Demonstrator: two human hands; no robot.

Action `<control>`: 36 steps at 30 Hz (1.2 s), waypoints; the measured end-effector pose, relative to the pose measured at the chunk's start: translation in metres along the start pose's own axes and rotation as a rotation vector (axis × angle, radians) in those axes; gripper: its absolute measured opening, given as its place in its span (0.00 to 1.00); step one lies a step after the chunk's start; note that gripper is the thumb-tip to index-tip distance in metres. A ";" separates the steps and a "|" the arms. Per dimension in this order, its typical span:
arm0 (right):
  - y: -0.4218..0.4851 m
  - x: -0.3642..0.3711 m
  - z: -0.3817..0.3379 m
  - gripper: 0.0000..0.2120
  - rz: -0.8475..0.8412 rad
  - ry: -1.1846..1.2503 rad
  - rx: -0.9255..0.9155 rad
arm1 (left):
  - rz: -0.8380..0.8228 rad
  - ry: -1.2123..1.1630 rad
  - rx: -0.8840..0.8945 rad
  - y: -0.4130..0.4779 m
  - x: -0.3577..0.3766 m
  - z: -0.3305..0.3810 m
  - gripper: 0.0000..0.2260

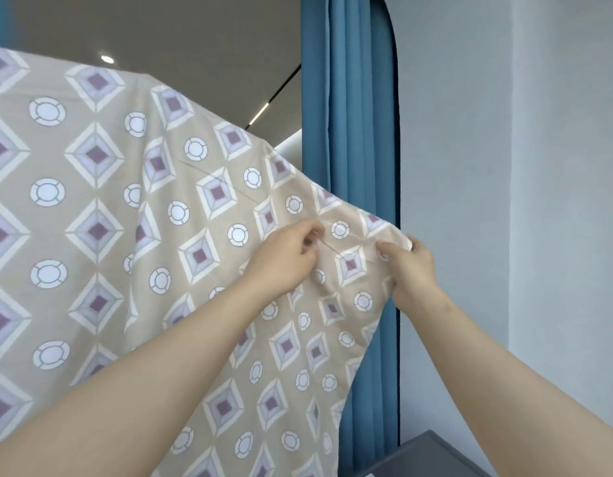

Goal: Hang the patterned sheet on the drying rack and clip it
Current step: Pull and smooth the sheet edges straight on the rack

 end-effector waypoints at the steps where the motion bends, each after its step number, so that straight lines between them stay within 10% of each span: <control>1: 0.002 0.002 0.001 0.10 -0.027 -0.066 -0.001 | -0.011 0.015 0.008 0.004 0.002 0.002 0.14; 16: 0.060 -0.009 -0.111 0.06 0.261 -0.259 -0.464 | 0.049 0.168 0.283 0.065 -0.006 0.058 0.18; 29: 0.080 0.045 -0.042 0.29 -0.110 -1.204 -0.181 | 0.112 0.499 0.374 0.078 -0.033 0.031 0.17; 36: 0.045 0.122 -0.013 0.30 -0.582 -0.662 -0.105 | 0.109 0.675 0.418 0.075 -0.047 0.029 0.19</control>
Point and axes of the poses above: each hand's wrist, its own y-axis towards the middle knuckle, its own x-axis out of the palm, z = x × y, the point moved 7 cm from there along y, towards the middle knuckle, and after that the axes turned 1 degree about z, right-handed, at the moved point
